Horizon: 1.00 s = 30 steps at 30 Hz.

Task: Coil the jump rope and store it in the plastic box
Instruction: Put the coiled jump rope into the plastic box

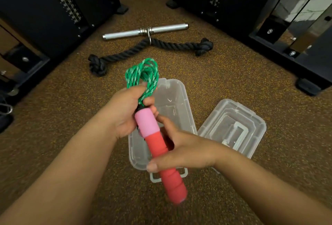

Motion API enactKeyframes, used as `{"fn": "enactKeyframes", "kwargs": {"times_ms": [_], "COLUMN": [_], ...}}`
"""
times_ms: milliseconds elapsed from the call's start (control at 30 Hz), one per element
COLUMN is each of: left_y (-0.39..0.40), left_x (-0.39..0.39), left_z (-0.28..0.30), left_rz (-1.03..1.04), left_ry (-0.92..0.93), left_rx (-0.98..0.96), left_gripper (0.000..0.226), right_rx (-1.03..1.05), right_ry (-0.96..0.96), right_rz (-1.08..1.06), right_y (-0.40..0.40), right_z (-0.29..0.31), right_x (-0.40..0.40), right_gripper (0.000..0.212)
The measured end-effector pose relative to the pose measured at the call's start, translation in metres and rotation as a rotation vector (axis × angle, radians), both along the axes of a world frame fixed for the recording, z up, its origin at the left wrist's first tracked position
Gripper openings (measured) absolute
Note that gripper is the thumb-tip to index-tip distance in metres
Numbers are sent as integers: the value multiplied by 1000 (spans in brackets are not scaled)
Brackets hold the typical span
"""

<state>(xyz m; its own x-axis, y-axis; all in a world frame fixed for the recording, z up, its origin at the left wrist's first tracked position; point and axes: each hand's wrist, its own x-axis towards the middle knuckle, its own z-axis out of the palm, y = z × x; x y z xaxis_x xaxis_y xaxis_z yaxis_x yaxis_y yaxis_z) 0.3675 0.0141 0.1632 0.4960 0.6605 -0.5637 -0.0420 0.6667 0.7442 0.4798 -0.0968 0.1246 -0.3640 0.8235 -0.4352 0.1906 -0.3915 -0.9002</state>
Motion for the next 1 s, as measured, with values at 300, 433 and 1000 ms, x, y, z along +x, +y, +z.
{"fn": "enactKeyframes", "kwargs": {"times_ms": [300, 433, 1000], "left_y": [46, 58, 71], "left_x": [26, 28, 51], "left_z": [-5, -51, -162], "left_rz": [-123, -157, -122], "left_ry": [22, 215, 548], "left_rx": [270, 209, 150], "left_gripper": [20, 16, 17], "right_rx": [165, -43, -423], "right_ry": [-44, 13, -52], "right_rz": [-457, -477, -583], "right_y": [40, 47, 65], "right_z": [-38, -79, -153], "right_x": [-3, -13, -22], "right_gripper": [31, 26, 33]}}
